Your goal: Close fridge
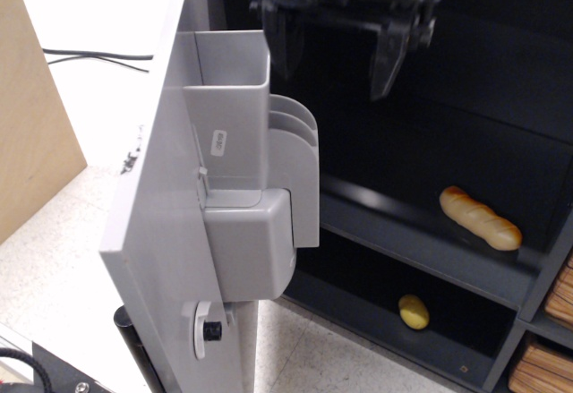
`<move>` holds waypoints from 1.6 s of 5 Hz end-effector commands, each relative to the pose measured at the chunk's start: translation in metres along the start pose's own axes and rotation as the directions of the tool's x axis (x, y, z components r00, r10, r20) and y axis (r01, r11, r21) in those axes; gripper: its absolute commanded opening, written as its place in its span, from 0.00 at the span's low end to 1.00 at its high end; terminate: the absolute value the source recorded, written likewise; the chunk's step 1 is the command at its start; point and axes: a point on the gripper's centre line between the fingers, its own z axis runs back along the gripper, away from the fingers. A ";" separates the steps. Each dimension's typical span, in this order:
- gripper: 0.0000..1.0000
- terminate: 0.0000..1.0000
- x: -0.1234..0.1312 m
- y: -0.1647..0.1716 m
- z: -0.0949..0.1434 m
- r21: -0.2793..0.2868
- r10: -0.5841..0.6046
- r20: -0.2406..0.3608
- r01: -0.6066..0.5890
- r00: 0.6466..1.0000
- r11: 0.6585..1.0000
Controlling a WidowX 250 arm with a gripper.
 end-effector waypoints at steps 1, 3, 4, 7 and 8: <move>1.00 0.00 -0.001 0.024 0.065 -0.077 0.067 0.109 -0.058 0.992 0.995; 1.00 0.00 -0.060 0.062 0.061 -0.089 0.136 -0.011 -0.137 0.991 0.987; 1.00 0.00 -0.081 0.064 0.057 -0.082 0.098 -0.016 -0.099 0.995 0.992; 1.00 0.00 -0.070 0.023 0.018 -0.039 0.130 -0.046 -0.132 0.990 0.990; 1.00 0.00 -0.050 0.001 0.018 -0.045 0.163 -0.044 -0.165 0.986 0.985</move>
